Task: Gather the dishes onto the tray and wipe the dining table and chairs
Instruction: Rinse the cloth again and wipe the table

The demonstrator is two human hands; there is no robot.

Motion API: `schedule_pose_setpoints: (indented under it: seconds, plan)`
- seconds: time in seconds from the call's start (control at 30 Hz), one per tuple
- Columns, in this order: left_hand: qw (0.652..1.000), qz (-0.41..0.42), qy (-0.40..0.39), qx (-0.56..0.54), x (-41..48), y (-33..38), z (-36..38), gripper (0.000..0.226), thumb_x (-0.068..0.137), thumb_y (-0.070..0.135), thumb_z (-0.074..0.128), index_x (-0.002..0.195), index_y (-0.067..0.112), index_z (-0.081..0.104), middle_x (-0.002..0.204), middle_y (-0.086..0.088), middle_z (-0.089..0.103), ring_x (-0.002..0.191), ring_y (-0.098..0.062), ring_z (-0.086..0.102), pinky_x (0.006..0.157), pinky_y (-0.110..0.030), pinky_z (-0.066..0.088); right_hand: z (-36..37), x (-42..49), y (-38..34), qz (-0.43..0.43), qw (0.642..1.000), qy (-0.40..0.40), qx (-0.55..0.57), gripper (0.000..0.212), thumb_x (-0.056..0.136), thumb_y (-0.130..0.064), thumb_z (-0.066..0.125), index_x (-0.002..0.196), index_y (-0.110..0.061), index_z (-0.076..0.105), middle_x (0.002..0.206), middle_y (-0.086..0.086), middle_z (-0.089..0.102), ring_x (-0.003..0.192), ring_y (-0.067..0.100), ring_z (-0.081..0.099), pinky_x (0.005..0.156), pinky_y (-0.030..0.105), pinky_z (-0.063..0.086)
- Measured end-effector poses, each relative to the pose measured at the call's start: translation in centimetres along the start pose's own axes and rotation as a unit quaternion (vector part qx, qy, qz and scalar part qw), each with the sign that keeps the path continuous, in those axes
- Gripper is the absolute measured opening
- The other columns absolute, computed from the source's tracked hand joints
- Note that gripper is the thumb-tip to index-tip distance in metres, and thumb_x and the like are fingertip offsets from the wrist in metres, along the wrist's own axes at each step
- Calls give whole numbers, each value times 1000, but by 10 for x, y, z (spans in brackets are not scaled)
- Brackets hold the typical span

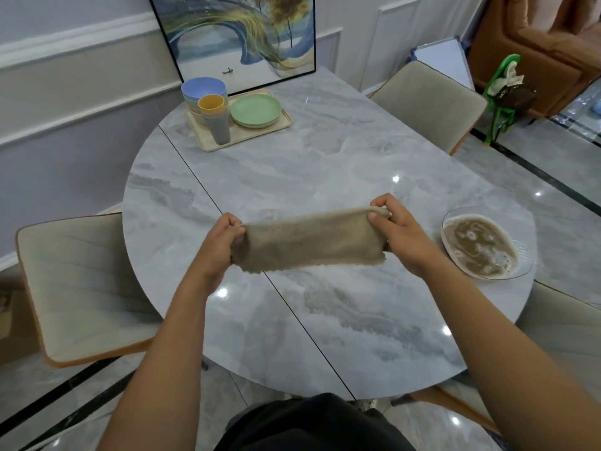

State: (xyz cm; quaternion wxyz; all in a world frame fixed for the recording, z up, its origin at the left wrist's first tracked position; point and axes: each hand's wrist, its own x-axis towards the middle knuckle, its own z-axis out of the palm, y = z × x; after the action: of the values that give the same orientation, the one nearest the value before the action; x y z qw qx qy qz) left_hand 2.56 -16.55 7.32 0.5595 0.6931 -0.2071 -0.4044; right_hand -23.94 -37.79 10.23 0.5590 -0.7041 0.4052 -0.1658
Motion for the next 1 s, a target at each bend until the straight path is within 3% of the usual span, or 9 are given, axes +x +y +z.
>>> schedule_pose_setpoints:
  seconds: [0.1,0.2,0.4,0.53,0.67,0.77,0.87,0.93,1.0]
  plan:
    - [994,-110,1,18,-1,-35,19,20,106,28,45,86,28,41,78,0,42,63,-18,39,54,-28,34,15,3,21,82,996,3,-39,9,104,-20,46,98,-22,53,87,4,49,78,23,46,62,39,40]
    - [981,-193,-8,-19,-7,-62,36,15,111,29,40,97,22,39,91,-6,47,70,-23,49,56,-34,47,27,2,36,151,986,-13,-64,9,103,-19,43,102,-19,52,88,7,52,75,23,48,62,38,41]
    - [976,-213,-39,-18,-22,-75,77,10,106,27,45,104,19,39,101,-8,53,83,-26,55,54,-35,54,72,-11,36,99,978,-21,-181,13,105,-23,43,104,-18,55,87,1,59,81,22,55,63,31,45]
    - [973,-216,-71,-31,-26,-79,94,14,110,33,40,106,19,39,105,-13,57,86,-29,60,68,-46,59,105,-24,29,153,980,-85,-96,13,105,-31,46,107,-24,57,91,5,61,82,24,63,66,42,64]
    - [967,-229,-80,-82,-25,-78,96,44,105,48,37,104,13,63,95,-13,66,73,-26,64,73,-45,56,104,-33,23,236,957,-151,79,19,105,-33,53,114,-23,66,115,18,66,95,33,72,68,45,64]
    - [961,-238,-83,-118,-22,-76,96,58,106,57,34,108,17,76,96,-10,78,77,-24,72,75,-40,54,83,-37,29,237,947,-175,130,28,107,-35,51,119,-16,69,115,19,72,101,38,74,78,45,63]
    - [972,-204,-71,-89,-19,-78,96,19,103,32,57,118,20,56,108,-10,68,78,-22,66,61,-32,49,60,-34,50,235,965,-31,116,26,104,-28,53,114,-10,68,112,21,73,84,30,75,73,37,59]
    - [971,-194,-84,-109,-17,-82,96,24,97,8,60,116,22,53,110,-9,63,82,-24,61,57,-32,43,53,-33,71,246,965,21,88,22,102,-28,57,113,-13,67,113,18,73,82,22,71,69,31,56]
    - [967,-184,-110,-139,-16,-80,96,34,94,-3,56,118,20,55,110,-9,63,88,-27,59,61,-34,43,54,-36,87,273,959,-21,73,22,100,-32,61,116,-18,68,116,11,71,92,20,67,80,33,56]
